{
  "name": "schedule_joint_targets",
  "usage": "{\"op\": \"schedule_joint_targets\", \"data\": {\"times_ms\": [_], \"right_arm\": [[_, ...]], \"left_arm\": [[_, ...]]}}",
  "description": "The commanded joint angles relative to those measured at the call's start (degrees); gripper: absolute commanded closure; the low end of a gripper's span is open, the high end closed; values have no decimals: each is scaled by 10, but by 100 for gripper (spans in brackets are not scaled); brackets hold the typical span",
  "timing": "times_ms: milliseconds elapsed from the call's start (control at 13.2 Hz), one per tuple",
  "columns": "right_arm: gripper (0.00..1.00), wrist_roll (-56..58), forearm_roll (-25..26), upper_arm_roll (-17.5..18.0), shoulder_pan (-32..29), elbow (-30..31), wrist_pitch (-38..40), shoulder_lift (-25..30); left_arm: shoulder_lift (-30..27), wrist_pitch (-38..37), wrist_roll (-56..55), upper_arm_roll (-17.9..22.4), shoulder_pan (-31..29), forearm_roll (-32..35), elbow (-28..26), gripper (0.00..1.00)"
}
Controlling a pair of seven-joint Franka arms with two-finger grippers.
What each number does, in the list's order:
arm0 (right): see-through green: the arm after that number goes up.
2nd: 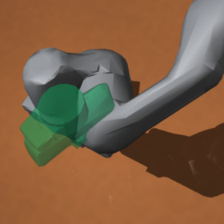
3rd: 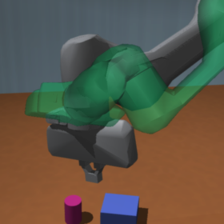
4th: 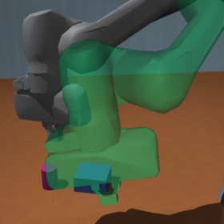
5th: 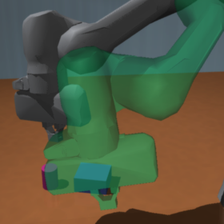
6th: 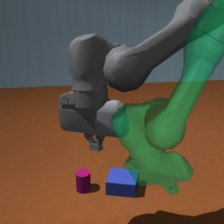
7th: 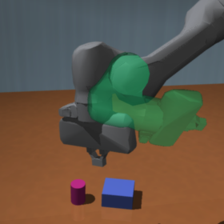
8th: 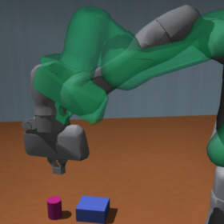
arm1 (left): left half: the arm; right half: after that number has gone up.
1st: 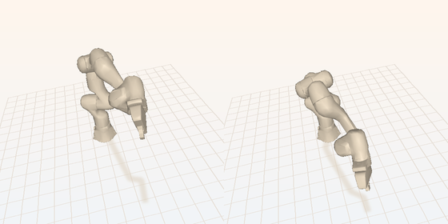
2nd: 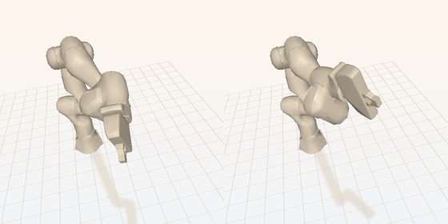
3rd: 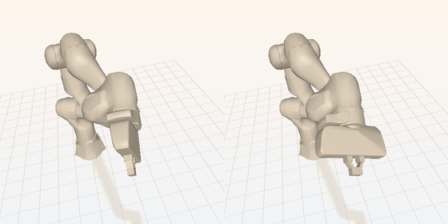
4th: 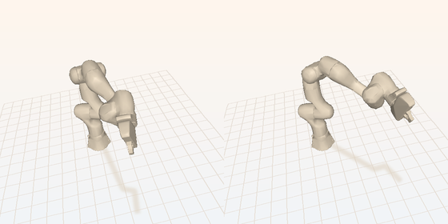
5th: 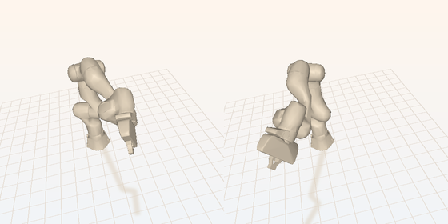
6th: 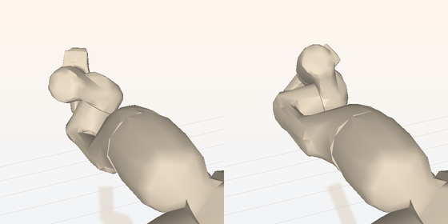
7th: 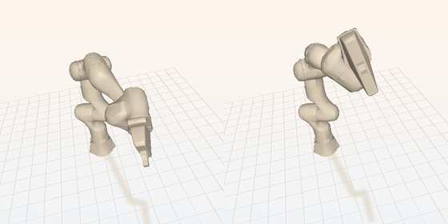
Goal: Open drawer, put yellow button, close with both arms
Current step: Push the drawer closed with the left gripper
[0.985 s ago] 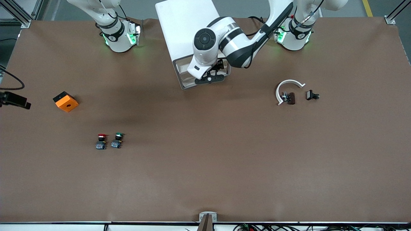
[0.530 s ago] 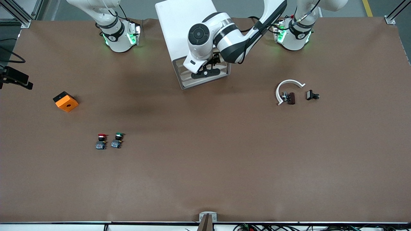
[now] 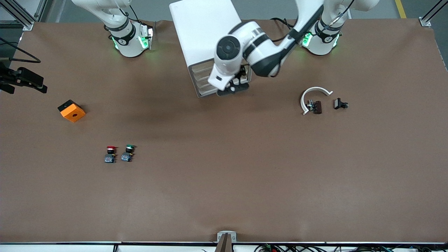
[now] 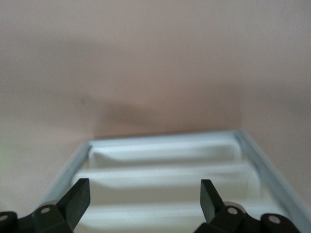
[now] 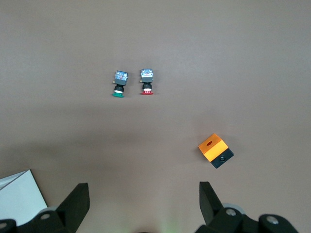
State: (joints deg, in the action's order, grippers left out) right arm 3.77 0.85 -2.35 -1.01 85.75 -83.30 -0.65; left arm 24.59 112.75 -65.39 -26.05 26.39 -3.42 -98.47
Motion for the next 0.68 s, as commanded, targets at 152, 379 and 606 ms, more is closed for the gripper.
{"op": "schedule_joint_targets", "data": {"times_ms": [152, 379, 606], "right_arm": [[0, -3, -6, -11, 6, 49, -19, 42], [0, -3, -7, -19, 7, 49, -19, 57], [0, -3, -8, -18, 7, 50, -18, 63]], "left_arm": [[-5, -6, 3, -8, -112, 79, 34, 0], [-6, -6, 16, -8, -152, 132, 50, 0], [-50, -24, 57, -8, -191, 140, 59, 0]]}}
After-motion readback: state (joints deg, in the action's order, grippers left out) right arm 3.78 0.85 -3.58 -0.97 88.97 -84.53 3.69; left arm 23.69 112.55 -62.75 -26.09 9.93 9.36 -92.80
